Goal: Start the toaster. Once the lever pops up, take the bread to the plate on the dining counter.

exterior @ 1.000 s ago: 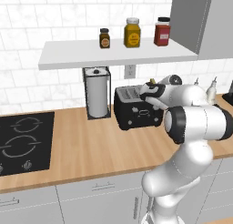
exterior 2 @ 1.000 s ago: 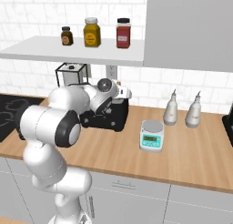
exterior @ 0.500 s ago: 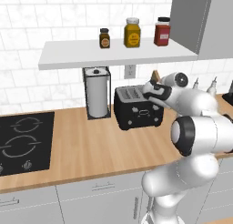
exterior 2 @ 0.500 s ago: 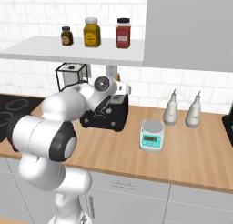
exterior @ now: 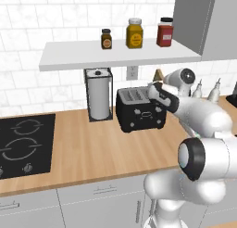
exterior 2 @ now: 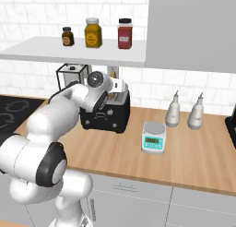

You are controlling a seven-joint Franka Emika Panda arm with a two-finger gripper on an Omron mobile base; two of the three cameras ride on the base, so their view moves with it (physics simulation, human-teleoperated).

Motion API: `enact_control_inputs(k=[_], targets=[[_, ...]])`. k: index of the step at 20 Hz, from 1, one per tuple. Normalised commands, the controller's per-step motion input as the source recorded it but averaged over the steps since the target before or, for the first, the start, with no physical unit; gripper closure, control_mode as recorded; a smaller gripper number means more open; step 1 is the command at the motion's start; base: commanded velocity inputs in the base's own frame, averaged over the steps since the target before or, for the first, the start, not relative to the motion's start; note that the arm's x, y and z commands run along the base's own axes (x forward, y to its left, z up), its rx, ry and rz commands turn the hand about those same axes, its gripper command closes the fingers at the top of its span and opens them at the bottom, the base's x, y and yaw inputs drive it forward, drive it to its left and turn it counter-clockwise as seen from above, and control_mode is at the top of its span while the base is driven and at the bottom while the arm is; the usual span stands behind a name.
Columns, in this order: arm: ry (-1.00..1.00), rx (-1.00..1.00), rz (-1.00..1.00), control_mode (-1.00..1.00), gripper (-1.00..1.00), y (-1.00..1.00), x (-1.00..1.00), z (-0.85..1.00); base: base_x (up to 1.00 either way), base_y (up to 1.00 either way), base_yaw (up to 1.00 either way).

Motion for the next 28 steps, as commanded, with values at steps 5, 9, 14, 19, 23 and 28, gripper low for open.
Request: enact_control_inputs(k=[5,9,14,19,23,28], targets=[[0.12,0.0,-0.01,-1.0,1.0,0.36,-0.97,0.17,0.0,0.0,0.0],[0.17,0.0,0.0,-1.0,1.0,0.58,-0.86,0.41,0.0,0.0,0.0],[0.08,0.0,0.0,-1.0,1.0,0.26,-0.99,0.12,0.0,0.0,0.0],[0.0,0.03,0.0,-1.0,1.0,0.0,-1.0,0.0,0.0,0.0,0.0],[0.0,0.01,0.0,-1.0,1.0,0.0,-1.0,0.01,0.0,0.0,0.0],[0.0,0.0,0.0,-1.0,1.0,0.0,-0.67,0.07,0.0,0.0,0.0]])
